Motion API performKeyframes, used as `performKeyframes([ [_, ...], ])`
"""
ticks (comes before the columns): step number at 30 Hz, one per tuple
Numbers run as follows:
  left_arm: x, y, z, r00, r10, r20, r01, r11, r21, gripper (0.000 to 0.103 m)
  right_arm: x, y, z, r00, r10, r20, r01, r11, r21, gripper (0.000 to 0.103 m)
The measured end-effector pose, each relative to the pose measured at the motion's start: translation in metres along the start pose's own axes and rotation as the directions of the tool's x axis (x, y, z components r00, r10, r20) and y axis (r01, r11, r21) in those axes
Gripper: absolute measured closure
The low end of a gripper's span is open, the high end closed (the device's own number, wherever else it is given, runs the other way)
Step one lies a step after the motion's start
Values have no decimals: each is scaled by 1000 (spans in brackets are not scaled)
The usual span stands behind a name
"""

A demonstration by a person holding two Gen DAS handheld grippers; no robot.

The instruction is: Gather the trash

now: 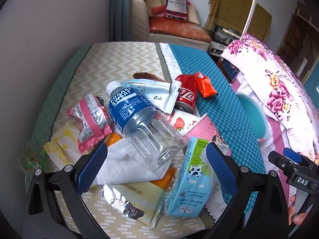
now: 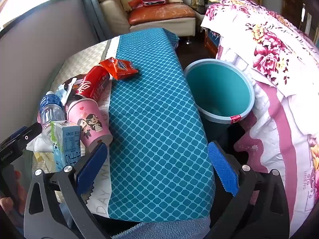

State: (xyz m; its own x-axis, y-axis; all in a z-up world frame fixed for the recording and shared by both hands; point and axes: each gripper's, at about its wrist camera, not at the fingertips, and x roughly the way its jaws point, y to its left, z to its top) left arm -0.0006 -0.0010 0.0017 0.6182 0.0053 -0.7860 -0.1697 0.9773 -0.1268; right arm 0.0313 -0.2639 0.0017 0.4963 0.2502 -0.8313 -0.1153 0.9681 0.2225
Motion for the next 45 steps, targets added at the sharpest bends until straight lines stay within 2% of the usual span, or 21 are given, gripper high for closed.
performKeyframes([
  [4,-4,-2,0,1000,-3,12,3,1000,15,4,-1,-1,1,1000,-5,0,5,1000,-3,6],
  [5,-2,-6,-1,1000,0,-14,0,1000,0,4,-1,0,1,1000,-9,1,9,1000,-5,6],
  [14,-10,-16,-8,1000,4,-13,-3,999,46,4,-4,-2,4,1000,-8,-2,8,1000,12,6],
  [25,-5,-18,-4,1000,-1,-26,2,999,51,4,-6,-5,6,1000,-2,-8,2,1000,20,6],
  [45,-13,-22,-4,997,-53,-51,56,997,46,4,-13,-2,12,1000,23,-18,-22,999,26,6],
])
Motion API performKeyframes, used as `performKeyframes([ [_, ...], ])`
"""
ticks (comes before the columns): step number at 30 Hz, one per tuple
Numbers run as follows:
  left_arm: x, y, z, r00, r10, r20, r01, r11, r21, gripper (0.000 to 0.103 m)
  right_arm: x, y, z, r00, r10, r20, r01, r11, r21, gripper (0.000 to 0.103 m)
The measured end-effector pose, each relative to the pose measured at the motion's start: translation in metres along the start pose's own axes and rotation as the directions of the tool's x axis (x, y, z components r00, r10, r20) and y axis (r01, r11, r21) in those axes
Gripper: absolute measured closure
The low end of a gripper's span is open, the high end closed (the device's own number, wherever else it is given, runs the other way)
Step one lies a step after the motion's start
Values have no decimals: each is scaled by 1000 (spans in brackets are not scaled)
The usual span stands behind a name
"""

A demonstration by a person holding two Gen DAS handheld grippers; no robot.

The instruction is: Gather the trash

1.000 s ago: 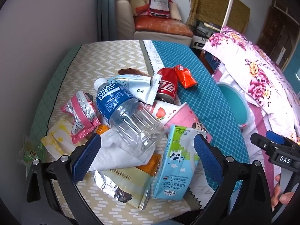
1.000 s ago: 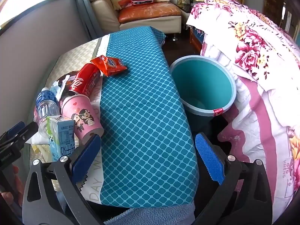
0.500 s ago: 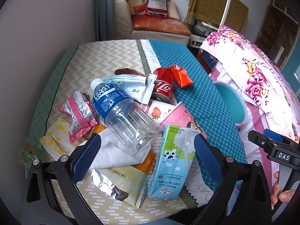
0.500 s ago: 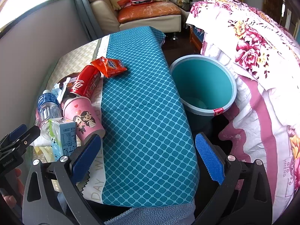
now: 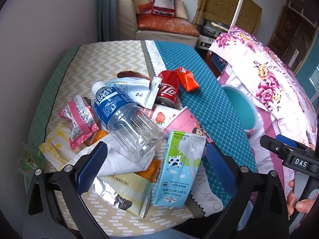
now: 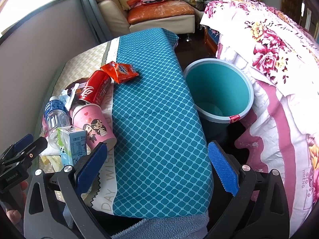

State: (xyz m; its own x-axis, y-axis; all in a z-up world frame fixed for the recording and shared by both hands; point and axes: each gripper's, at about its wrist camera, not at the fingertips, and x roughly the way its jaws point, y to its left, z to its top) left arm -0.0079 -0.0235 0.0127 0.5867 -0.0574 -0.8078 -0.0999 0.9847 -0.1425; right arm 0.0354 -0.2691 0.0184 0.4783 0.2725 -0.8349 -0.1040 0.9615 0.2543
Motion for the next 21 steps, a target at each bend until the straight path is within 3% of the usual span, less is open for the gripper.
performKeyframes([
  [21,-6,-10,-7,1000,-24,-13,24,999,39,4,-7,-7,-5,999,32,3,-32,999,22,6],
])
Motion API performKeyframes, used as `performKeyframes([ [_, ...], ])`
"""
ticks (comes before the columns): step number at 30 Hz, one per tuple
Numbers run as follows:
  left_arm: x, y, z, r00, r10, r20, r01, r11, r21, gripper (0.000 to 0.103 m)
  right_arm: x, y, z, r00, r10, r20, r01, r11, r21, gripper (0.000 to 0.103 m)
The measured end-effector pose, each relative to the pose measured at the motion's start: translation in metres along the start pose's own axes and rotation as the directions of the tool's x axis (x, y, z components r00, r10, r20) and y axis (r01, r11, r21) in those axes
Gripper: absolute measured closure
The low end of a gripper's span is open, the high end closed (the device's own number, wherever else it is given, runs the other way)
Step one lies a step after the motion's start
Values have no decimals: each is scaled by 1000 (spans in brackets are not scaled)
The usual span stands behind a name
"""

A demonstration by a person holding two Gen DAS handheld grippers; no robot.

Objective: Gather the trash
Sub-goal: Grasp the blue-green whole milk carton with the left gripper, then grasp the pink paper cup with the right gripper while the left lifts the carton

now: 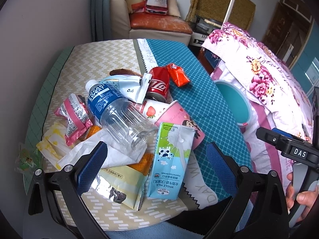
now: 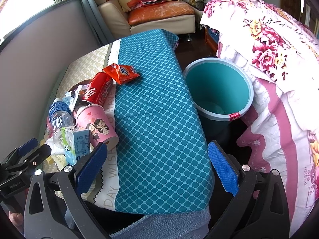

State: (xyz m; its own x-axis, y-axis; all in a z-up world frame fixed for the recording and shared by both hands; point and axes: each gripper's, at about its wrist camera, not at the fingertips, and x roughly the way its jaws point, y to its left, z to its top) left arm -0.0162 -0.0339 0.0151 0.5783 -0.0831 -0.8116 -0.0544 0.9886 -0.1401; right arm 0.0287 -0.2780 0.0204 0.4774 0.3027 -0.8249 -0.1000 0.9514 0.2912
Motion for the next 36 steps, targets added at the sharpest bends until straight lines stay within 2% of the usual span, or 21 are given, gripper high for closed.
performKeyframes([
  [5,2,-2,-4,1000,-17,-21,18,1000,11,4,3,-2,-2,1000,12,-20,-12,1000,13,6],
  [11,11,-3,-12,992,-95,-81,96,995,16,4,6,-4,-5,999,31,-30,-30,999,22,6],
  [13,16,-6,-15,989,-102,-107,106,994,25,8,9,-5,-6,999,38,-36,-37,999,28,6],
  [15,23,-9,-16,983,-117,-140,123,992,29,21,13,-8,-7,998,51,-47,-49,998,37,6],
  [17,33,-11,-17,976,-127,-176,135,990,32,28,16,-10,-8,997,59,-55,-57,997,44,6],
  [24,64,-22,-25,958,-89,-274,118,989,92,29,26,-18,-8,994,77,-76,-71,995,68,6],
  [28,78,-22,-26,951,-75,-301,109,989,98,29,32,-19,-8,992,88,-94,-82,994,72,6],
  [29,81,-21,-27,949,-78,-306,111,990,91,33,33,-18,-9,991,89,-98,-82,994,71,6],
  [30,82,-19,-27,948,-77,-309,109,990,88,51,35,-18,-9,991,89,-102,-82,994,69,6],
  [31,82,-18,-27,949,-66,-309,99,991,91,54,37,-17,-9,990,88,-109,-81,994,67,6],
  [36,57,-14,-18,958,-134,-255,155,986,65,54,42,-18,-8,987,97,-132,-88,994,67,6],
])
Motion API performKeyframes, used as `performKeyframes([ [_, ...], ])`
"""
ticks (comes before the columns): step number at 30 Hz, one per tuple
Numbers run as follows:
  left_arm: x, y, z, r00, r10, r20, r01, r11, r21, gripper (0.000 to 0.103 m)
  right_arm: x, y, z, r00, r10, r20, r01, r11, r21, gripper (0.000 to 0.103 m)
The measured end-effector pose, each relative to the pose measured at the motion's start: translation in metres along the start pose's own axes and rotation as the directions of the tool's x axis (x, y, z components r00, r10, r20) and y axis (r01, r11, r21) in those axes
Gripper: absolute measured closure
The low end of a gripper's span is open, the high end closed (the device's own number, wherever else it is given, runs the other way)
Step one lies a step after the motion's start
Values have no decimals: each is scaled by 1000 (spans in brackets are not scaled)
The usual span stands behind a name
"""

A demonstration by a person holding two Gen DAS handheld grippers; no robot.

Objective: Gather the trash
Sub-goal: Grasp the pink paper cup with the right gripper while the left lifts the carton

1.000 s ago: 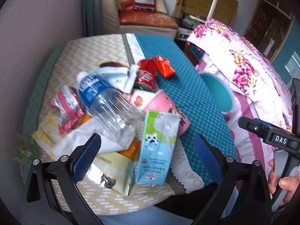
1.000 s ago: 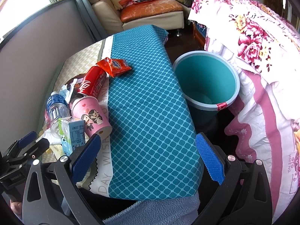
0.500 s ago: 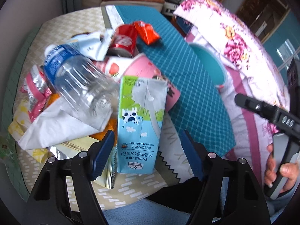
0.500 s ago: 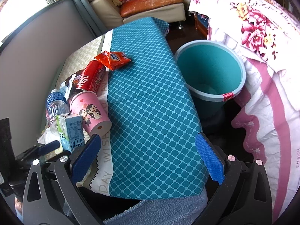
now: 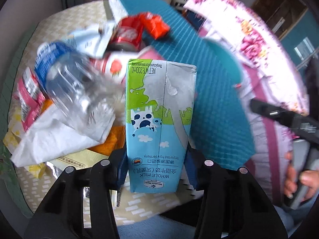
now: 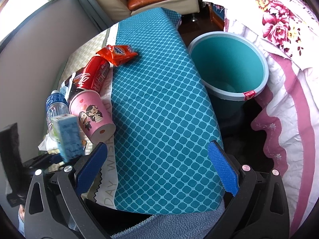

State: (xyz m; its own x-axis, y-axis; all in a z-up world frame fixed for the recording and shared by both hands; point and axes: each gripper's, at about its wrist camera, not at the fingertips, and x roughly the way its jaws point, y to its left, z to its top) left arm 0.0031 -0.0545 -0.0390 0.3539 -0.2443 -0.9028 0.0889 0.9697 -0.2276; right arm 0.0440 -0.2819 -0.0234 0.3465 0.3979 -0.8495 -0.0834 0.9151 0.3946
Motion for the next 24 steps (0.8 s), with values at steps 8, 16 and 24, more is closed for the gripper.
performKeyframes([
  [8,-75,28,29,978,12,208,-6,1000,-30,54,8,26,13,1000,5,-28,-8,995,-101,6],
  [16,-70,79,48,977,17,214,14,990,-141,54,49,90,38,993,43,-114,-75,953,-292,8],
  [24,-60,96,46,983,-4,186,35,985,-168,54,98,134,49,974,45,-224,-133,909,-395,11],
])
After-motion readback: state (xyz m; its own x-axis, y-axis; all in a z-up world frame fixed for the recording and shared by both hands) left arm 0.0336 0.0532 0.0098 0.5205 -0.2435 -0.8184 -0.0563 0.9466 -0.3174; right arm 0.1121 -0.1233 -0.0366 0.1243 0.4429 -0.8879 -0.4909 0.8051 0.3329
